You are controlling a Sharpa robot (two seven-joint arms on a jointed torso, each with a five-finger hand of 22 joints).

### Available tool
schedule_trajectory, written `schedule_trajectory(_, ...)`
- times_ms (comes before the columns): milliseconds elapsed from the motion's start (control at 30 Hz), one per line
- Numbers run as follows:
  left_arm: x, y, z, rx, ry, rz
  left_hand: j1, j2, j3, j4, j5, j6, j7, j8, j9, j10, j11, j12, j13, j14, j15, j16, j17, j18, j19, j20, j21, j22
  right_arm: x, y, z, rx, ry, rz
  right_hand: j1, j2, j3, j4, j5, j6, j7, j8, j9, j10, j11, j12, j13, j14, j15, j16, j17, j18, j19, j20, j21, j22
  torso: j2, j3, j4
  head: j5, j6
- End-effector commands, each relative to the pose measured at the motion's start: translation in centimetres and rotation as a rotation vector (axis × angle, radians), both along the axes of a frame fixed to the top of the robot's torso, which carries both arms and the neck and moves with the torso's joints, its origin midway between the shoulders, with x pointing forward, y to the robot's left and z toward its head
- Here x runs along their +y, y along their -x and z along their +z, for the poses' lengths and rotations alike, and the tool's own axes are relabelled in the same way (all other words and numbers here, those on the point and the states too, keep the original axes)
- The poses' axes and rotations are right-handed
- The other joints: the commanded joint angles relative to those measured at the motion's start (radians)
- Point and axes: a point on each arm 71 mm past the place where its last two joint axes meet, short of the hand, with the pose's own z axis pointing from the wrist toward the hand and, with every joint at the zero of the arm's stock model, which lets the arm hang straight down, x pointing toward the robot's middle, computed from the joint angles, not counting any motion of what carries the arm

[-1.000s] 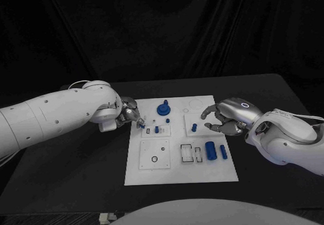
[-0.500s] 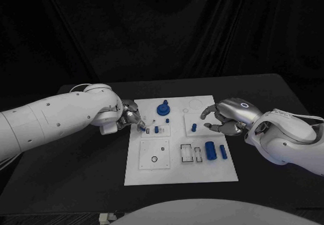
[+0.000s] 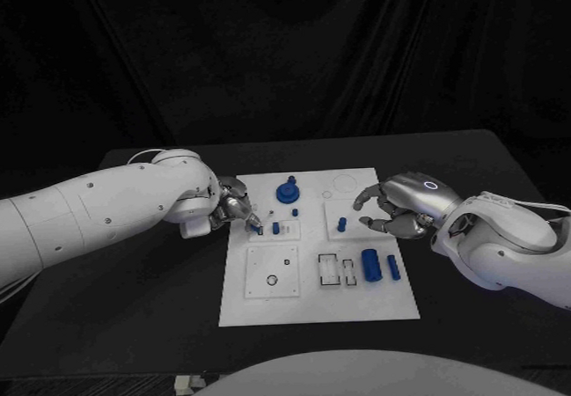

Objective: Assemble the parts on the task board

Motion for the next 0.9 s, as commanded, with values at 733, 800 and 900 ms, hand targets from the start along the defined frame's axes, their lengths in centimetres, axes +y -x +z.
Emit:
schedule_trajectory(733,-0.41,0.00,-0.44,0.003,0.026,-0.014,-0.003,0.014,0.098,-0.096,-0.004,0.001,-0.006,-0.006,-0.001,0.094,0.005,-0.003,0.254,0.105,0.003,0.003,0.263,0.010,-0.011,0.001,-0.011,0.180,-0.08,0.02,-0.13,0.000,0.000,-0.012,0.001,0.001,0.005,-0.002,0.006,0.006,-0.002,-0.007,-0.001,0.105,0.008,0.003,0.263,0.073,0.006,-0.004,0.088,0.005,0.037,0.008,-0.004,0.215,0.000,-0.0001,-0.0005,0.001,0.000)
schedule_trajectory(800,-0.41,-0.01,-0.47,0.003,0.026,-0.013,-0.003,0.014,0.098,-0.096,-0.004,0.001,-0.006,-0.006,-0.001,0.094,0.005,-0.003,0.254,0.105,0.003,0.003,0.263,0.010,-0.011,0.001,-0.011,0.180,-0.08,0.02,-0.14,0.000,0.000,-0.012,0.001,0.001,0.005,-0.002,0.006,0.006,-0.002,-0.007,-0.001,0.105,0.008,0.003,0.263,0.073,0.006,-0.004,0.088,0.005,0.037,0.008,-0.004,0.215,0.000,-0.0001,-0.0002,0.000,0.000)
schedule_trajectory(900,-0.37,-0.04,-0.54,0.002,0.025,-0.010,-0.004,0.014,0.099,-0.097,-0.005,0.001,-0.006,-0.007,-0.001,0.094,0.005,-0.004,0.254,0.105,0.003,0.003,0.263,0.010,-0.012,0.001,-0.012,0.179,-0.09,0.03,-0.14,0.000,0.000,-0.012,0.001,0.001,0.005,-0.002,0.006,0.006,-0.002,-0.007,-0.001,0.105,0.008,0.003,0.263,0.073,0.006,-0.004,0.088,0.005,0.037,0.008,-0.004,0.215,0.000,0.0000,0.0000,0.001,0.000)
